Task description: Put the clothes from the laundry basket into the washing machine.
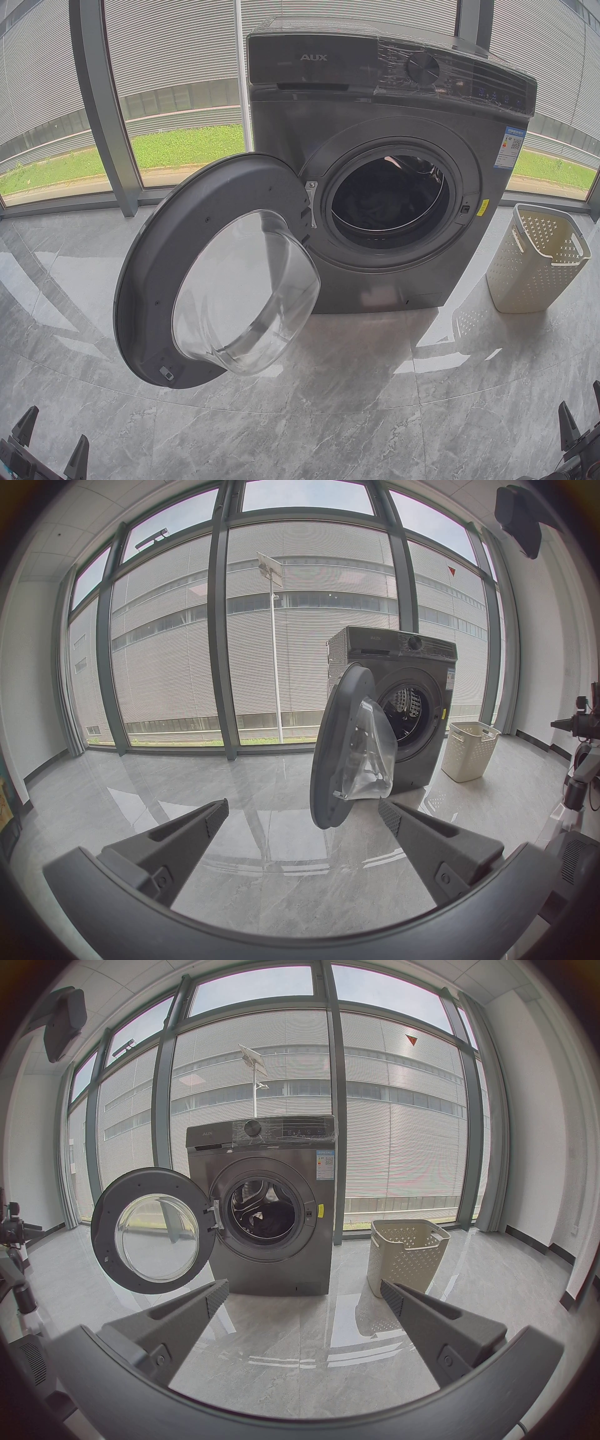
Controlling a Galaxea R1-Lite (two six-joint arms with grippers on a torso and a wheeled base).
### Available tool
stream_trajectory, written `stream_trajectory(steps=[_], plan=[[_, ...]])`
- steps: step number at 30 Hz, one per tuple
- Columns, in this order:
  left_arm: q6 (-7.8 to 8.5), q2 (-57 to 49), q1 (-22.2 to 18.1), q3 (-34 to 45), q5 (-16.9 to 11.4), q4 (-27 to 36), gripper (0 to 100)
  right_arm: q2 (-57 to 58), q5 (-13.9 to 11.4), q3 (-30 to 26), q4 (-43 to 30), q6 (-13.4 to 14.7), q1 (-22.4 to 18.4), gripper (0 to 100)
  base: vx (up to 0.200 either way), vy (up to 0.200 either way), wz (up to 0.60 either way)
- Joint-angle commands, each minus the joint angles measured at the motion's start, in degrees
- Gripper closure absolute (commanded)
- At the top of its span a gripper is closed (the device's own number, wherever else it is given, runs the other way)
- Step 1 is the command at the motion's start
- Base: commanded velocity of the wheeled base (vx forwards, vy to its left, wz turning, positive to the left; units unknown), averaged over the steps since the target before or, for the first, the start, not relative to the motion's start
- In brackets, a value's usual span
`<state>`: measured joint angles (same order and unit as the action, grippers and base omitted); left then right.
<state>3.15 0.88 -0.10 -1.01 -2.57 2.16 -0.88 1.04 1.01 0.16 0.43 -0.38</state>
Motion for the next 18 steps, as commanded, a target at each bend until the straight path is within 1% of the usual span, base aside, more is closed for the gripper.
stream_trajectory(steps=[1,3,5,7,8,9,10,11,13,14,17,18], plan=[[0.37,-0.9,-0.1,1.0,-0.2,-0.4,0,0.8,0.0,-1.0,0.0,0.0,0.0,0,0.0,0.0,0.0],[-0.68,-0.9,0.0,-1.1,-0.8,-2.0,0,0.7,0.0,-1.0,0.0,0.0,0.0,0,0.0,0.0,0.0],[-0.86,0.0,0.4,-6.5,-2.1,-2.2,0,0.7,0.0,-1.0,0.0,0.0,0.0,0,0.0,0.0,0.0],[-0.86,4.2,0.9,-10.7,-4.0,-0.9,0,0.7,0.0,-1.0,0.0,0.0,0.0,0,0.0,0.0,0.0],[-0.86,4.6,0.9,-10.9,-4.2,-0.8,0,0.7,0.0,-1.0,0.0,0.0,0.0,0,0.0,0.0,0.0],[-0.86,9.6,1.6,-13.2,-6.4,-0.2,0,0.7,0.0,-1.0,0.0,0.1,0.1,0,0.0,0.0,0.0],[-0.86,11.3,1.9,-13.8,-7.1,-0.3,0,0.7,0.0,-1.0,0.0,0.1,0.0,0,0.0,0.0,0.0],[-0.86,15.6,2.5,-14.7,-8.2,-0.5,0,0.7,0.0,-1.0,0.0,0.1,0.1,0,0.0,0.0,0.0],[-0.86,21.0,3.3,-15.9,-9.4,-1.3,0,0.7,0.0,-1.0,0.0,0.1,0.0,0,0.0,0.0,0.0],[-0.86,21.7,3.4,-16.0,-9.5,-1.5,0,0.7,0.0,-1.0,0.0,0.1,0.0,0,0.0,0.0,0.0],[-0.77,30.8,4.2,-17.5,-10.8,-6.1,0,0.7,0.0,-1.0,0.0,0.1,0.0,0,0.0,0.0,0.0],[-0.77,30.8,4.2,-17.5,-10.8,-6.1,0,0.7,0.0,-1.0,0.0,0.1,0.0,0,0.0,0.0,0.0]])
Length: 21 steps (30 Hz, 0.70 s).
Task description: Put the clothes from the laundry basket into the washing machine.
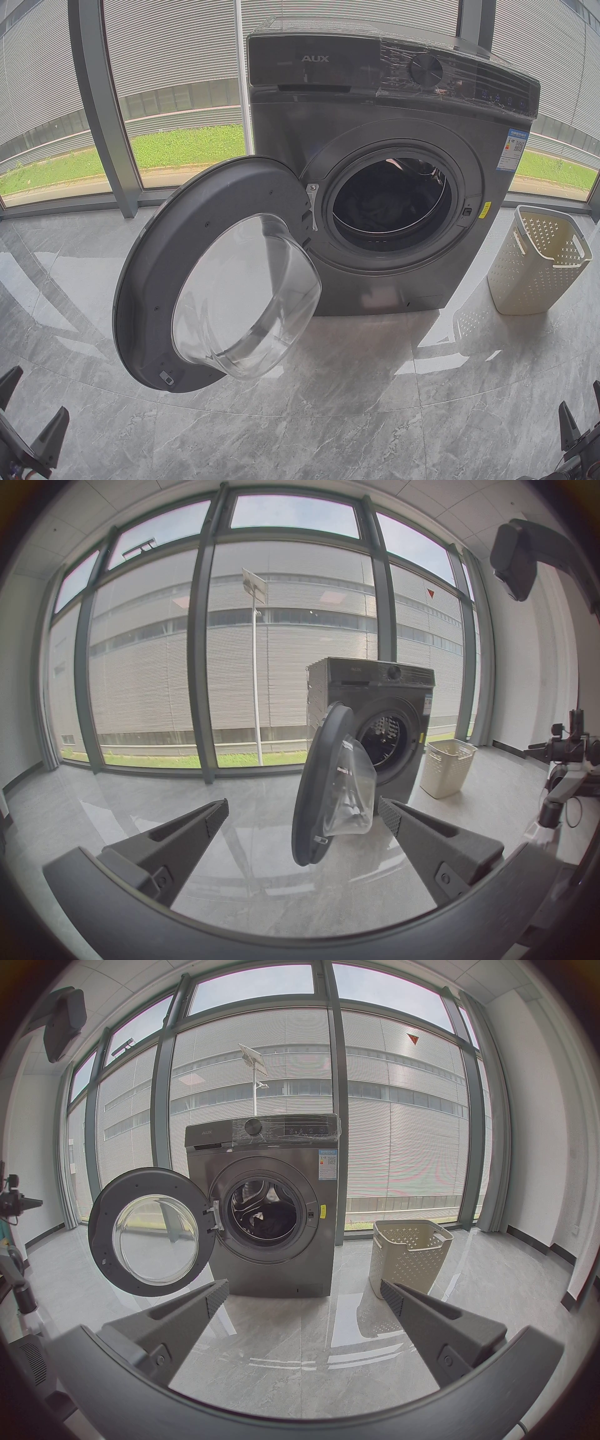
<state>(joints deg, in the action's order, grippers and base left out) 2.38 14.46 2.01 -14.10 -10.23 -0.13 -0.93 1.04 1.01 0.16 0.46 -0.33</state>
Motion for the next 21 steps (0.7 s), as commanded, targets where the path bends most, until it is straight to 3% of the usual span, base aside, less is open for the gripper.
stream_trajectory(steps=[1,8,10,15,21], plan=[[0.08,21.8,2.1,-5.0,-3.5,-6.9,0,0.8,0.0,-1.0,0.0,0.1,0.0,0,0.0,0.0,0.0],[0.52,35.2,2.1,-5.1,-4.2,-16.9,0,0.8,0.0,-1.0,0.0,0.1,0.0,0,0.0,0.0,0.0],[0.44,38.5,2.1,-5.3,-6.1,-19.1,0,0.8,0.0,-1.0,0.0,0.1,0.1,0,0.0,0.0,0.0],[0.0,44.8,1.8,-8.3,-9.9,-19.9,0,0.8,0.0,-1.0,0.0,0.1,0.0,0,0.0,0.0,0.0],[0.35,49.5,2.1,-10.4,-11.7,-21.0,0,0.8,0.0,-1.0,0.0,0.1,0.0,0,0.0,0.0,0.0]])
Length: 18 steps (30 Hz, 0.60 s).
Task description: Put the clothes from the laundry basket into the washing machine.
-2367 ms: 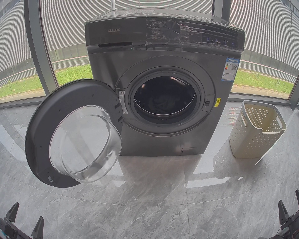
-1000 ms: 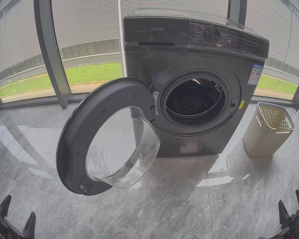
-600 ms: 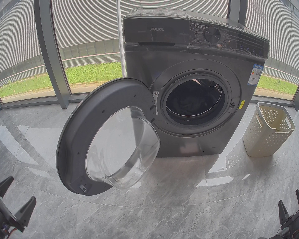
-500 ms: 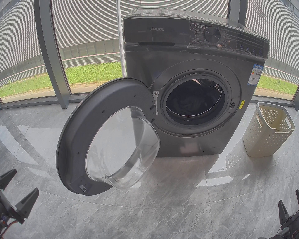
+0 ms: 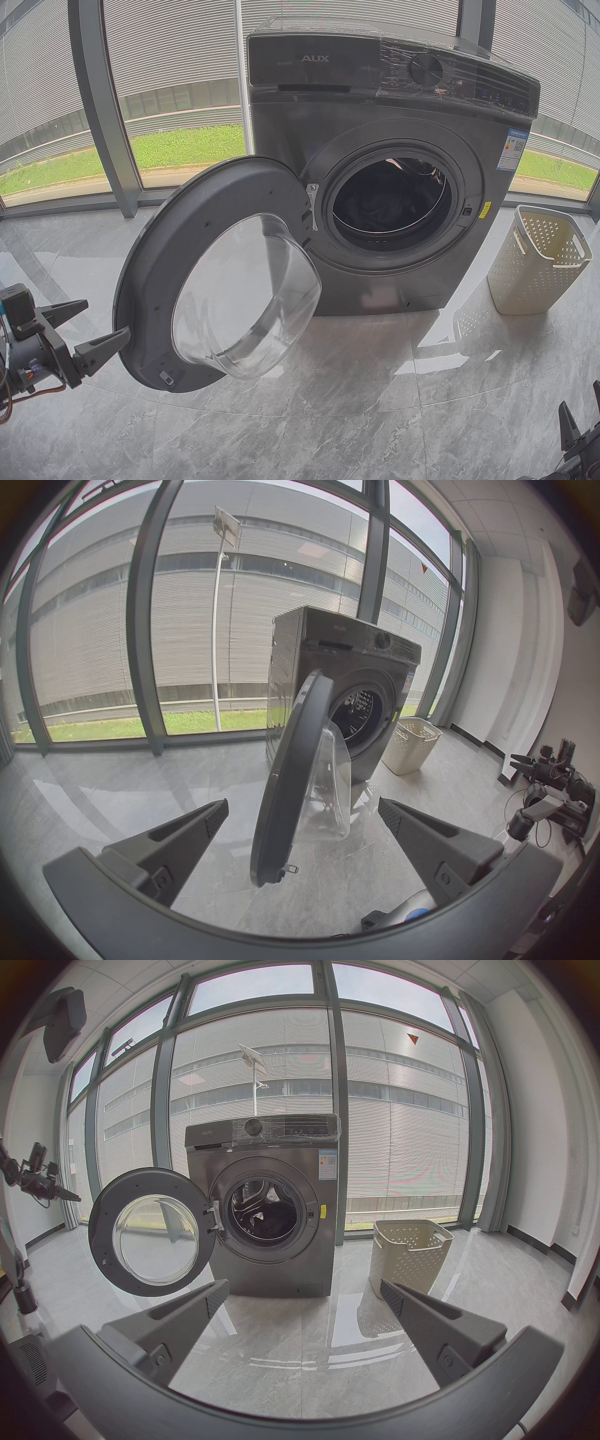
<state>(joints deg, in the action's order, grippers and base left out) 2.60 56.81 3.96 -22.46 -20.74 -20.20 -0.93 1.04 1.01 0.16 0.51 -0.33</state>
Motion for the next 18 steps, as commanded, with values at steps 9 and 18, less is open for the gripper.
stream_trajectory(steps=[9,18], plan=[[-0.22,11.7,3.6,-1.8,-1.9,-5.4,0,0.8,0.0,-1.0,0.0,-0.1,0.0,0,0.0,0.0,0.0],[-6.46,11.2,16.1,-1.3,-1.4,-8.5,0,0.8,0.0,-1.0,0.0,-0.1,0.1,0,0.0,0.0,0.0]])
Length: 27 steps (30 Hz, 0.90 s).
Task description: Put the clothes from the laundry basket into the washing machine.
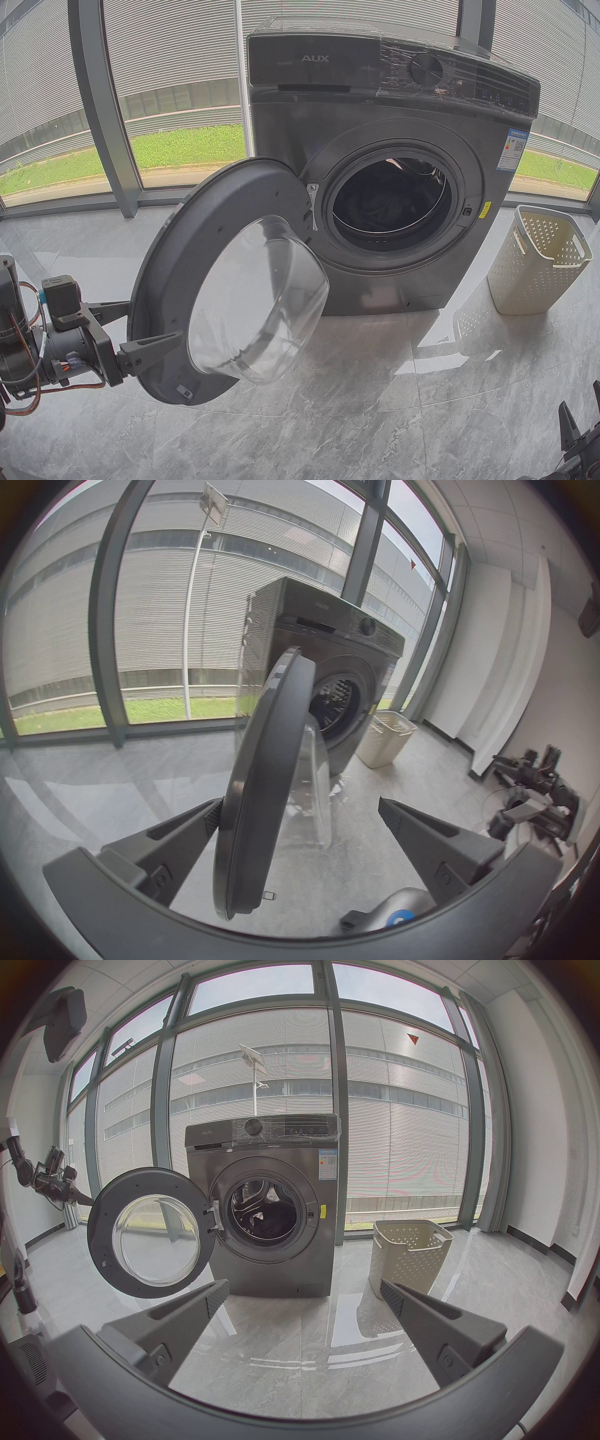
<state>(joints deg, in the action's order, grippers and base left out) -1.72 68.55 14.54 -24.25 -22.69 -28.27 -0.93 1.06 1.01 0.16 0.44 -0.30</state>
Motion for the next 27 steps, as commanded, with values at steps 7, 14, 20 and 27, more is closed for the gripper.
stream_trajectory(steps=[7,14,20,27], plan=[[-1.88,-1.3,5.0,2.0,1.0,-1.9,0,0.8,0.0,-1.0,0.0,0.0,0.0,0,0.0,0.0,0.0],[-1.97,-8.7,-6.5,3.5,0.6,-3.9,0,0.8,-0.1,-1.0,0.0,0.0,0.0,0,0.0,0.0,0.0],[-1.71,-9.7,-15.2,3.4,0.3,-3.9,0,0.8,-0.1,-1.0,0.0,0.0,0.0,0,0.0,0.0,0.0],[1.02,-5.0,-15.5,3.6,0.4,-3.2,0,0.8,-0.1,-1.0,0.0,0.0,0.0,0,0.0,0.0,0.0]])
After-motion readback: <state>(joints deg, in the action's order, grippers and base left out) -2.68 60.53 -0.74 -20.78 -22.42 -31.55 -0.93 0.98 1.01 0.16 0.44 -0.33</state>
